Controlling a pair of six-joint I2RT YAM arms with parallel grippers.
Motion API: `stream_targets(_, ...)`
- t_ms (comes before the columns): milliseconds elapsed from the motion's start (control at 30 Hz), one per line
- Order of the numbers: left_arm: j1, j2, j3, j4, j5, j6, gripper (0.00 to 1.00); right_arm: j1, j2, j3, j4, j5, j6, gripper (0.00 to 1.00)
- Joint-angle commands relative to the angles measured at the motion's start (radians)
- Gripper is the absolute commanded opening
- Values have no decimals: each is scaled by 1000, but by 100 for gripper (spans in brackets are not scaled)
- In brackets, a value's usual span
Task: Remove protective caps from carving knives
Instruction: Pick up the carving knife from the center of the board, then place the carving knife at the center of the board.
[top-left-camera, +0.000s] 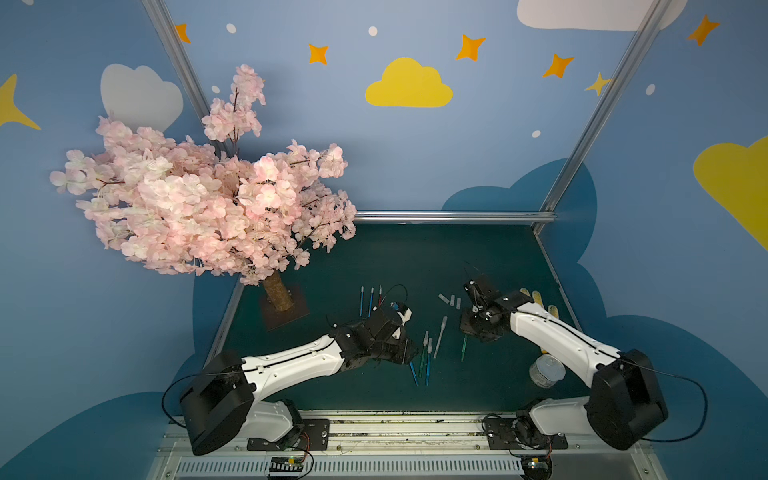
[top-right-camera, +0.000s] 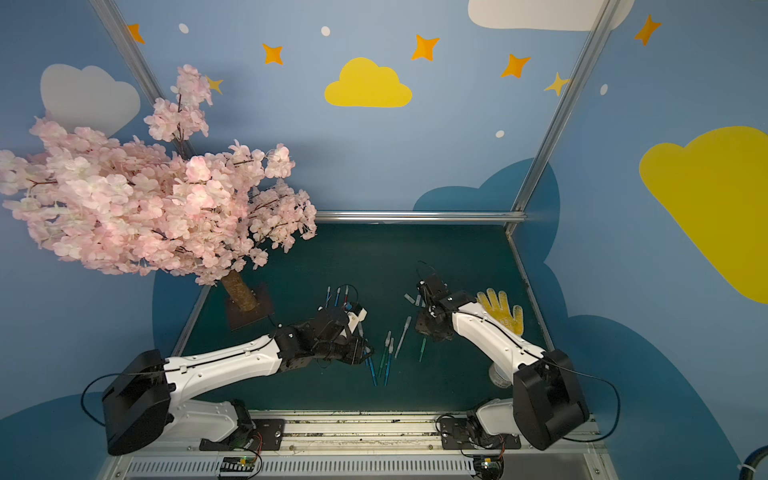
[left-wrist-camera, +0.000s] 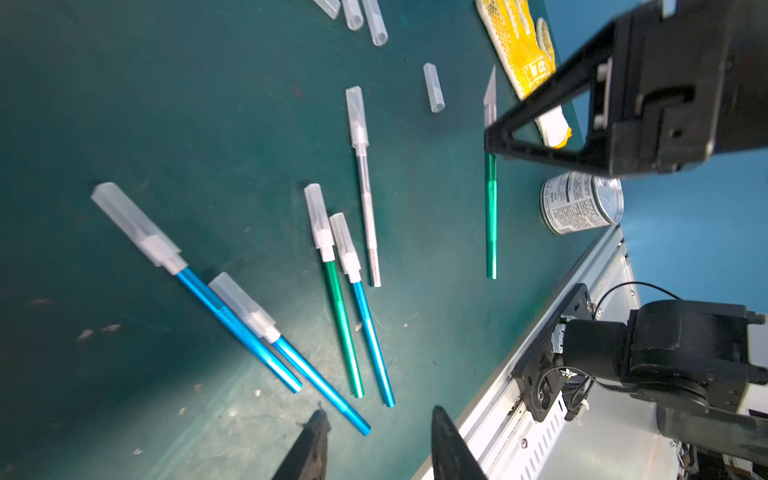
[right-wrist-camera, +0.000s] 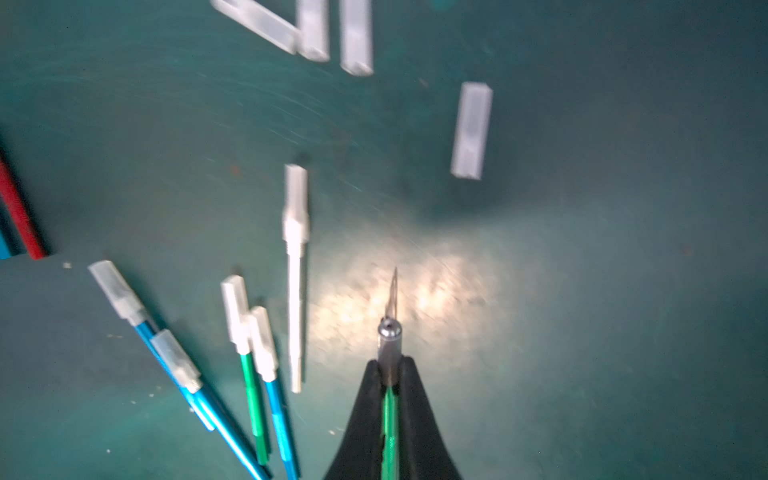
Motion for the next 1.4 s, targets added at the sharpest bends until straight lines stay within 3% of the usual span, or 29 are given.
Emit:
stream_targets(0,23,-49,-18,-50,-25,-2,42,31,82,100,22,-29,-66,4)
stream_targets(467,128,-322,-103,-195,-136,37,46,147,496,553,23,-74,-81,2)
stream_targets(567,141,-367,-108,-223,-144,46,59,162,562,631,24,-81,-75,2)
stream_targets(667,143,-398,-109,-249,-169,58,95,171,619,701,21,-95,-63,2)
stream_targets(700,142,-408,-110,-251,-173,62,100,173,634,720,21,-99,-60,2)
stream_targets(1167,144,-435,-123,-257,-182,72,100,199,830,929,17,-157,-9,2)
stream_targets(1367,144,-436,-122,-255,-185,74,100,202,871,944,41,-169,8,4)
